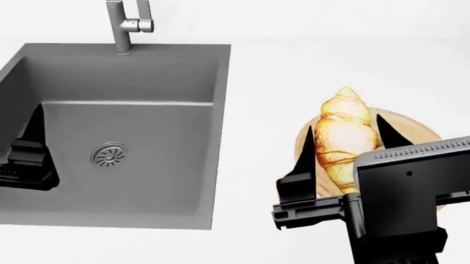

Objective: Place the pastries on the plates.

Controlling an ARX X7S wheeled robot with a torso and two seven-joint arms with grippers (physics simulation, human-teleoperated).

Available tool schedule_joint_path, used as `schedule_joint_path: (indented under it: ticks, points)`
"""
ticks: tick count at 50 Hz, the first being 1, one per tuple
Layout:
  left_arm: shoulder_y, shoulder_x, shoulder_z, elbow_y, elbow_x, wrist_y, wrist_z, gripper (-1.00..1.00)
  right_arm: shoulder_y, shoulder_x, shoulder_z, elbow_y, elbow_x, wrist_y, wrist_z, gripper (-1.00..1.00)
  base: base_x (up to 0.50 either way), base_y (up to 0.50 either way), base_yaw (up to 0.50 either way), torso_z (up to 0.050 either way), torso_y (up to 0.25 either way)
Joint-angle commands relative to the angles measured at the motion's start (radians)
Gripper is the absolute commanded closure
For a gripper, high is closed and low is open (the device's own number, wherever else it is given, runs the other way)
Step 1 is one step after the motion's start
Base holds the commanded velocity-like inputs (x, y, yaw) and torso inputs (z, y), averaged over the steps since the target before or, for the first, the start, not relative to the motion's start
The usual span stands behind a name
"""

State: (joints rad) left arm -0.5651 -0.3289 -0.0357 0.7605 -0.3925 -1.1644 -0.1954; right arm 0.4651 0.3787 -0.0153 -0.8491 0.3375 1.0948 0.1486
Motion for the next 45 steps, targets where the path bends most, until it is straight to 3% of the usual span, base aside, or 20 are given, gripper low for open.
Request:
schedule_joint_path:
  ticks: [1,45]
  points:
    - [-0.004,0.000,0.009,-0.019,0.003,0.010,0.020,-1.00,-0.005,-0.003,0.003,0.012,-0.036,-0.017,-0.021,1.00,0.00,0.50,0.00,0.000,0.000]
    - [0.007,-0.016,-0.004,-0.062,-0.002,0.048,0.013,-1.00,-0.012,0.005,0.013,0.013,-0.015,-0.026,-0.013,1.00,0.00,0.50,0.00,0.000,0.000]
